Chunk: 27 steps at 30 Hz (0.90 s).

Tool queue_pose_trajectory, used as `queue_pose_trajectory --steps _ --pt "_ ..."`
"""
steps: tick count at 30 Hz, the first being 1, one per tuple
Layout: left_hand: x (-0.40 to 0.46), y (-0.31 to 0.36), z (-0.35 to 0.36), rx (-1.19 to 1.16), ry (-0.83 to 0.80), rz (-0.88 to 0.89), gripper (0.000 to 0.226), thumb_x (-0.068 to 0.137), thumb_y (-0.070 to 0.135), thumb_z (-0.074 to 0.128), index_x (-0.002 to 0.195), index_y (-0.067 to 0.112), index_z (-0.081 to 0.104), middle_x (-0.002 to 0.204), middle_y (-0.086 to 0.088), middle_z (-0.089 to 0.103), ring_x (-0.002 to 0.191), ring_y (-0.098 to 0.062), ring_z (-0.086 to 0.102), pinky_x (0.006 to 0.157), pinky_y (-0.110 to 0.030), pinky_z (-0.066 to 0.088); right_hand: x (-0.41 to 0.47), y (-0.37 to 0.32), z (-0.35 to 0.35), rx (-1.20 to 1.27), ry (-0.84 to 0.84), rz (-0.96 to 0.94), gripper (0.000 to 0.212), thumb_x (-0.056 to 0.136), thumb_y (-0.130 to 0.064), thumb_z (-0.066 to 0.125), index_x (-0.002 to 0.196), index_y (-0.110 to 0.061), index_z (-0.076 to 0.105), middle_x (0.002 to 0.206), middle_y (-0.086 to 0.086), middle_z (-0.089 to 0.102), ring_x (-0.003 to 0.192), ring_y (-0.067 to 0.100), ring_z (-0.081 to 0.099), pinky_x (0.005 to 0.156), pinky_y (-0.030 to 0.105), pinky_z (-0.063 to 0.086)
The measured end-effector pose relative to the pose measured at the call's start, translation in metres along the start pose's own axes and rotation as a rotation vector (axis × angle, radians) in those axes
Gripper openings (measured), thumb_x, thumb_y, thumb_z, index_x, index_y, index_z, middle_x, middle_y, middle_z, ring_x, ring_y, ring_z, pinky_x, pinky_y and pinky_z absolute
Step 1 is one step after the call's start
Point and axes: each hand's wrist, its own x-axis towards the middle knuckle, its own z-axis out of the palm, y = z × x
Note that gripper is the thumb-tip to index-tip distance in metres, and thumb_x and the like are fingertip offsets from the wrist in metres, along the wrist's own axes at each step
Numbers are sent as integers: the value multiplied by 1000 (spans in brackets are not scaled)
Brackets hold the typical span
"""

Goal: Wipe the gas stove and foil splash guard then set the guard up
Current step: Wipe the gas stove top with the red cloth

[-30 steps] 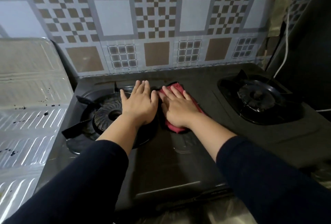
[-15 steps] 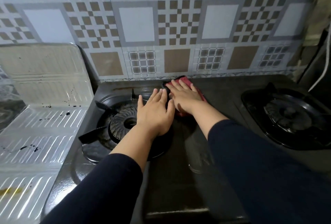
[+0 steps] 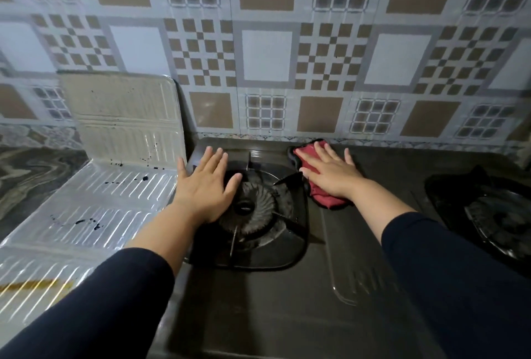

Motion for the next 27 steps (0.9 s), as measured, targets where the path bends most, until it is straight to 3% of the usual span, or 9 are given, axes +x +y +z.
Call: queue_pose_trajectory --steps 5,10,13,16,19,23,27 --pt "8 3 3 -170 -12 -102 71 99 52 22 154 13 0 162 1 -11 148 -12 -17 116 -57 -6 40 -9 -8 11 -73 -43 52 93 -64 21 142 -57 4 160 -6 -11 146 16 -15 111 57 -19" --pt "10 2 4 -198 -39 -92 73 99 52 19 152 12 -10 159 -1 -25 144 -11 -26 113 -57 -14 87 -40 -25 26 -279 -135 63 87 -69 32 141 -58 1 159 -8 -14 144 19 -23 105 65 -19" --pt "11 3 6 -265 5 -173 73 98 54 13 151 13 -16 157 0 -30 143 -11 -29 111 -57 -18 112 -78 -29 -25 -342 -251 67 86 -68 35 142 -56 -1 159 -8 -13 145 22 -20 106 66 -15" --pt "12 2 9 -299 42 -317 74 96 56 7 150 13 -18 157 -1 -30 143 -12 -29 108 -60 -20 136 -109 -31 32 -407 -386 76 85 -65 46 145 -50 2 161 -6 -5 147 22 -9 116 58 -4" --pt "13 4 13 -234 74 -339 72 97 54 5 150 11 -16 159 -3 -25 144 -14 -27 106 -58 -24 152 -134 -29 57 -449 -483 81 84 -63 51 147 -44 4 161 -6 4 147 18 4 119 48 6" --pt "15 6 14 -212 59 -332 67 99 47 5 152 10 -12 160 -3 -20 145 -14 -24 108 -60 -22 157 -169 -19 81 -375 -548 66 93 -52 42 149 -34 13 160 1 13 146 19 11 120 42 9" --pt "13 5 13 -207 76 -323 66 99 45 9 153 10 -9 161 -2 -17 147 -13 -21 108 -60 -20 148 -164 -17 247 -292 -472 47 101 -24 38 147 -17 29 153 7 32 141 22 30 113 28 20"
